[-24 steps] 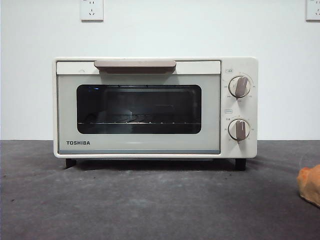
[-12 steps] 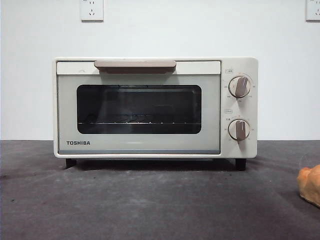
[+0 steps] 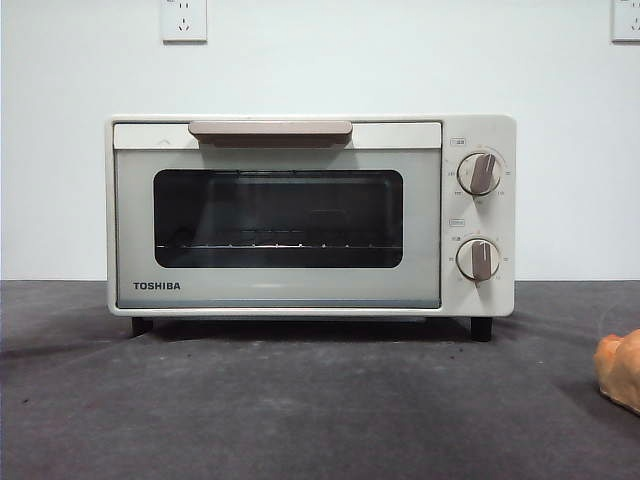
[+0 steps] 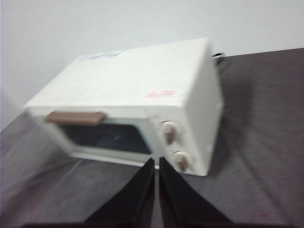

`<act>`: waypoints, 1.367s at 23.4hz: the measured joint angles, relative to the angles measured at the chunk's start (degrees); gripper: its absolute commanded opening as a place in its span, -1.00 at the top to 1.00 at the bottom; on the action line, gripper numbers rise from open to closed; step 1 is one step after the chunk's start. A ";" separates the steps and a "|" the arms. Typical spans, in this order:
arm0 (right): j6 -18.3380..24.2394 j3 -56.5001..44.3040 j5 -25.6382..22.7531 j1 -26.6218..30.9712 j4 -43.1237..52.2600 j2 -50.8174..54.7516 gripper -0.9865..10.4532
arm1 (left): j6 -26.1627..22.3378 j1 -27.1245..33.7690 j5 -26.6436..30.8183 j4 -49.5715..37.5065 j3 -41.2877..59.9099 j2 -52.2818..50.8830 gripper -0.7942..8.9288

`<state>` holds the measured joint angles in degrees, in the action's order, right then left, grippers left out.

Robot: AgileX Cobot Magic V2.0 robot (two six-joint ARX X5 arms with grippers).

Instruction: The left arm flap open the oven, the right arm pick bread and place it into oven, the left arm flap close the oven

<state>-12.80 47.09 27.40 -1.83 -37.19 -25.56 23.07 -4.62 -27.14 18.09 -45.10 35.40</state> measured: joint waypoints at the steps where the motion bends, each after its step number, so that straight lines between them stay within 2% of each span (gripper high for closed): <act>1: 0.72 0.81 0.87 -0.70 -0.55 -0.70 0.81 | -0.42 -0.74 -1.44 0.68 -1.05 1.01 0.80; 4: 2.89 2.71 2.82 -3.30 -1.95 -2.49 0.81 | -3.21 -3.43 -3.82 5.05 -4.26 3.93 0.80; 8: 5.68 3.82 4.98 -6.32 -2.86 -3.91 0.81 | -9.44 -7.54 -6.97 11.67 -7.69 5.68 0.80; 11: 6.51 3.82 7.48 -7.23 -3.08 -4.11 0.81 | -13.64 -10.16 -9.68 13.07 -7.98 5.40 0.80; 14: 6.64 3.82 8.28 -7.28 -3.21 -4.07 0.79 | -15.41 -11.50 -11.34 13.33 -7.98 4.74 0.78; 16: 6.62 3.82 8.33 -7.28 -3.39 -4.04 0.73 | -16.06 -11.80 -11.54 13.33 -8.00 4.42 0.77; 18: 6.62 3.82 8.31 -7.28 -3.39 -4.04 0.52 | -16.35 -11.80 -11.67 13.31 -8.00 4.31 0.74; 19: 6.62 3.82 8.26 -7.28 -3.39 -4.07 0.43 | -16.37 -11.80 -11.67 13.33 -7.98 4.28 0.68; 22: 6.60 3.82 7.04 -7.28 -3.39 -4.07 0.02 | -16.39 -11.80 -11.67 13.31 -8.00 4.46 0.30; 24: 6.58 3.82 6.88 -7.28 -3.39 -4.07 -0.12 | -16.41 -11.80 -11.67 13.31 -8.00 4.68 0.03; 26: 6.58 3.82 6.86 -7.28 -3.39 -4.07 -0.14 | -16.50 -11.80 -11.67 13.33 -8.00 4.85 -0.20; 28: 6.58 3.82 6.88 -7.26 -3.41 -4.07 -0.14 | -16.55 -11.80 -11.67 13.27 -8.00 4.92 -0.34; 32: 6.58 3.82 6.91 -7.26 -3.41 -4.07 -0.14 | -16.68 -11.80 -11.69 13.25 -8.00 4.92 -0.37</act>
<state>-6.22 50.92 34.30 -9.08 -40.60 -29.63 6.39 -16.43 -38.83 31.33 -53.10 40.32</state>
